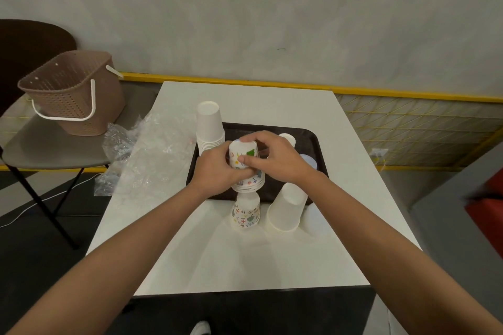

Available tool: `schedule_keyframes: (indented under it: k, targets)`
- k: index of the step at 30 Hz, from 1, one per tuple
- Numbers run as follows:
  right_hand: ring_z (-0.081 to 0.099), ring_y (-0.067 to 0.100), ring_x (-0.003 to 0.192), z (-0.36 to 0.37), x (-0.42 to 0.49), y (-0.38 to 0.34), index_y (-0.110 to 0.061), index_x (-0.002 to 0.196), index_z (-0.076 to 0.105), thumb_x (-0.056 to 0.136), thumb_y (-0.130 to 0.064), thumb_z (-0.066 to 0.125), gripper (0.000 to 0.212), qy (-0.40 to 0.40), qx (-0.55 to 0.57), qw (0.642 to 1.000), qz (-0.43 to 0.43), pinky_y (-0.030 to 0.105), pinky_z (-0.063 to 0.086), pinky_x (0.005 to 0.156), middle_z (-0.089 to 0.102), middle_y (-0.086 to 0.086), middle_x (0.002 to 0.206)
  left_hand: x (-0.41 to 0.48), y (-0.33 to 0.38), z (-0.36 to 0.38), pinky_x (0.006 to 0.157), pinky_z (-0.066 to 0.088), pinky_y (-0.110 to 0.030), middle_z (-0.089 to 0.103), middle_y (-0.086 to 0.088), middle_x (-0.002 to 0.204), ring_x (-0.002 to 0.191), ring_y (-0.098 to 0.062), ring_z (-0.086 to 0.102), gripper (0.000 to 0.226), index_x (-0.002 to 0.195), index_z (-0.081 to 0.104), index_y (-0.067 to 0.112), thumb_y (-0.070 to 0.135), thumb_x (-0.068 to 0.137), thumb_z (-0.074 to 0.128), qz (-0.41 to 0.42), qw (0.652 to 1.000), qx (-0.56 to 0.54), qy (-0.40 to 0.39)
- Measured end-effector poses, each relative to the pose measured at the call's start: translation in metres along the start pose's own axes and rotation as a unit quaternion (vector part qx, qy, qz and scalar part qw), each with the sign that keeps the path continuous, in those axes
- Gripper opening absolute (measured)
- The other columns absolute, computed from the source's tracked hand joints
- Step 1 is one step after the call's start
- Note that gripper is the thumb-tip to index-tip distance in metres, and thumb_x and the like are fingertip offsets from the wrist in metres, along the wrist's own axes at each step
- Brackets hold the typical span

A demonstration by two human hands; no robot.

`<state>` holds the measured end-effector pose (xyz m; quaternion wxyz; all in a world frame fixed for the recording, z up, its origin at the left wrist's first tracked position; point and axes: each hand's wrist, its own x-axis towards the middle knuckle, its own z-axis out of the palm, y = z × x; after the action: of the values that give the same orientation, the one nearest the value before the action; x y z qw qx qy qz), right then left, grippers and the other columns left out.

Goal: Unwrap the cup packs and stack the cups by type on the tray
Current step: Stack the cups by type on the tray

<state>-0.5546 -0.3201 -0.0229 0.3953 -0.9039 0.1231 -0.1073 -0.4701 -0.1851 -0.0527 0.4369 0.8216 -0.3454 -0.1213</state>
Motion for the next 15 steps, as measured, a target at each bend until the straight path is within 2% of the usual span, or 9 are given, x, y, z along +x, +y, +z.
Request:
schedule_keyframes:
  k: [3,7,11,15]
  targets:
    - [0.057,0.014,0.11,-0.004,0.008,-0.001,-0.022,0.124,0.055,0.082,-0.03,0.07,0.046,0.013,0.003,1.0,0.003,0.038,0.051,0.095,0.058,-0.002,0.124,0.011,0.009,-0.003,0.064,0.038,-0.009,0.059,0.017,0.087,0.077,0.002,0.055,0.044,0.106,0.059,0.023,0.031,0.068,0.08,0.016,1.0,0.007,0.006]
    - [0.056,0.012,0.111,-0.013,0.024,-0.002,-0.025,0.131,0.049,0.083,-0.029,0.07,0.053,0.027,0.013,1.0,0.0,0.032,0.048,0.098,0.057,-0.005,0.127,0.031,0.016,-0.004,0.076,0.042,-0.021,0.066,0.006,0.106,0.094,-0.01,0.06,0.053,0.117,0.058,0.021,0.035,0.07,0.077,0.035,0.999,0.034,0.016]
    - [0.054,0.011,0.114,-0.02,0.047,-0.001,-0.024,0.132,0.05,0.084,-0.028,0.068,0.052,0.039,0.007,0.999,-0.004,0.03,0.046,0.099,0.057,-0.003,0.129,0.058,0.019,-0.002,0.075,0.045,-0.026,0.069,0.002,0.103,0.094,-0.018,0.064,0.05,0.115,0.059,0.019,0.038,0.071,0.074,0.035,0.997,0.064,0.033]
    - [0.05,0.004,0.106,-0.024,0.07,0.006,-0.023,0.136,0.045,0.083,-0.028,0.069,0.059,0.04,-0.015,0.999,0.022,0.021,0.043,0.093,0.056,-0.001,0.131,0.082,0.014,0.004,0.075,0.041,-0.023,0.067,0.0,0.109,0.099,-0.019,0.062,0.06,0.124,0.051,0.017,0.038,0.072,0.074,0.031,0.997,0.059,0.04]
